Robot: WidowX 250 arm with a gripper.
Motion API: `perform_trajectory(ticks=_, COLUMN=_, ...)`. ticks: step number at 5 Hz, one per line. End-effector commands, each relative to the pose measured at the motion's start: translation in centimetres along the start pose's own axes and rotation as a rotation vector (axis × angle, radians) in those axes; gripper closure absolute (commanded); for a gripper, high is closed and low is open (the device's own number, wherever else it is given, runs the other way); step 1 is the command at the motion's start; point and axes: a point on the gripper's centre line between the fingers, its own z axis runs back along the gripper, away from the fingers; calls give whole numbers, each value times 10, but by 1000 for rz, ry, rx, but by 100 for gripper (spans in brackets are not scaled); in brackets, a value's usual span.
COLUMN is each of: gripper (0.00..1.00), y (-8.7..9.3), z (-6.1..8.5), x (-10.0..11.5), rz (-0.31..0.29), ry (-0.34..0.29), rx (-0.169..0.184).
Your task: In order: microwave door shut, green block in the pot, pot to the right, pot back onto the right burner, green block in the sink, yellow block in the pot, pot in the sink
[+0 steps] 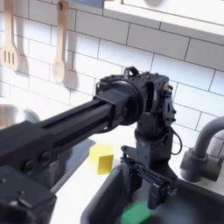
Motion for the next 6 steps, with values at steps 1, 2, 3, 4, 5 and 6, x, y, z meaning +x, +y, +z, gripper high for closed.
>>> perform_trajectory(ticks=1, gripper=0, y=3, z=9, x=-1, rz=-12, ry=-28, rx=16)
perform_trajectory(ticks=2, gripper=0, y=10, z=17, x=1, rz=4, ry=-40, rx=37)
perform_trajectory(ticks=3, gripper=0, y=29, z=31, x=0, rz=41, ry=-70, rx=73)
perform_trajectory(ticks=4, gripper=0, y=46, z=45, x=-2, rz=83, ry=-96, rx=108)
perform_trajectory(ticks=5, gripper=0, y=56, z=50, x=-4, rz=105, ry=-100, rx=126)
perform_trajectory(ticks=6, gripper=0, y=64, z=56, x=-4, rz=121, ry=-111, rx=142)
